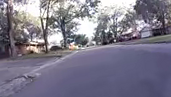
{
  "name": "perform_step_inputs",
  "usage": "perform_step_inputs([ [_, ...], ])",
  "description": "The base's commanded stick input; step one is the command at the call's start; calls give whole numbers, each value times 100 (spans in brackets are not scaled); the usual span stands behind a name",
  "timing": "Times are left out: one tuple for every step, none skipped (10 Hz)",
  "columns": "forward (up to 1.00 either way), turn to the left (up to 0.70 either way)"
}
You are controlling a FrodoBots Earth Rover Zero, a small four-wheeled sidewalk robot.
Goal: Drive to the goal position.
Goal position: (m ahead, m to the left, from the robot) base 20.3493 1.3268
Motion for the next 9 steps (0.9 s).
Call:
perform_step_inputs([
  [100,0],
  [100,0],
  [100,0],
  [100,0],
  [100,0],
  [100,0],
  [100,0],
  [100,0],
  [100,0],
])
